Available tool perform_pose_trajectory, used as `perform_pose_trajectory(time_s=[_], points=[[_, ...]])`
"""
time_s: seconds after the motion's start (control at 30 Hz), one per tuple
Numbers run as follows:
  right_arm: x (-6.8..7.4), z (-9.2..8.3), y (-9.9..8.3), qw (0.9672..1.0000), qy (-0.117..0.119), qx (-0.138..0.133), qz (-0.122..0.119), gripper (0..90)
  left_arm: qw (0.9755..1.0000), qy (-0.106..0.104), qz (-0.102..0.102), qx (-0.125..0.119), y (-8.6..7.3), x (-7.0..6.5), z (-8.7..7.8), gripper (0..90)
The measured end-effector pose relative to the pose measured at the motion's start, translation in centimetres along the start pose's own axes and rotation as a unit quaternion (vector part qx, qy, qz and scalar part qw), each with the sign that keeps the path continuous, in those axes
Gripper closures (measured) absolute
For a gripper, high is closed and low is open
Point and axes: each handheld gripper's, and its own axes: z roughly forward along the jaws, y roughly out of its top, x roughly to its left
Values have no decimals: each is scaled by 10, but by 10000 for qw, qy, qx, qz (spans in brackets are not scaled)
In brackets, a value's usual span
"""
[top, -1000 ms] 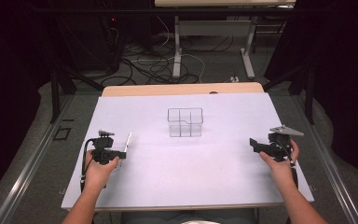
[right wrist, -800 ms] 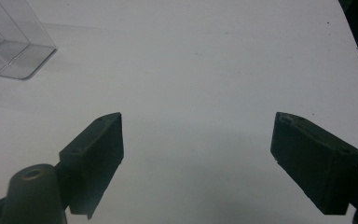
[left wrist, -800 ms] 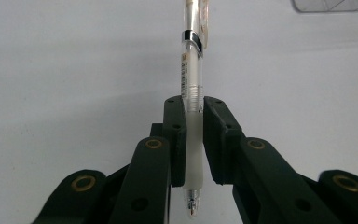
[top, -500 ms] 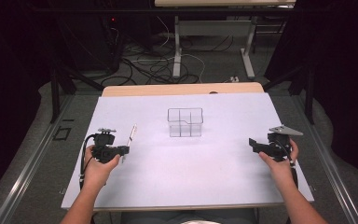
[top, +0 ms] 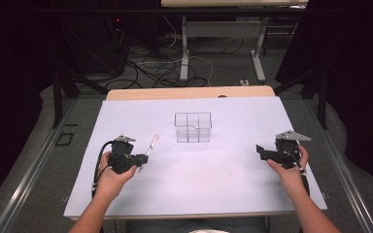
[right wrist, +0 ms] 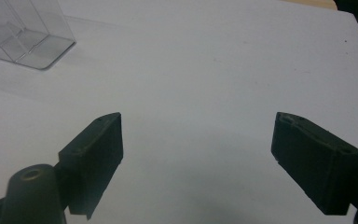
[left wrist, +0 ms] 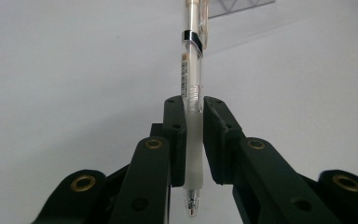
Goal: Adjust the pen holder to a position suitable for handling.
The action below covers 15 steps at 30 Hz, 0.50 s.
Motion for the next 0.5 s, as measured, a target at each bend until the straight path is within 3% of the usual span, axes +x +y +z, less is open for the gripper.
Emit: perform_pose_trajectory(time_s=[0.13, 0.3, 0.5], points=[[5, 0, 1, 9999, 52, -15, -115, 164, 9999, -122, 89, 26, 6, -10, 7, 797], [16, 1, 3, 9995, 305, 36, -51, 164, 9986, -251, 456, 69, 16, -23, 21, 797], [25, 1, 6, 9986, 486, -21, -196, 164, 9970, -380, 667, 128, 24, -38, 37, 797]])
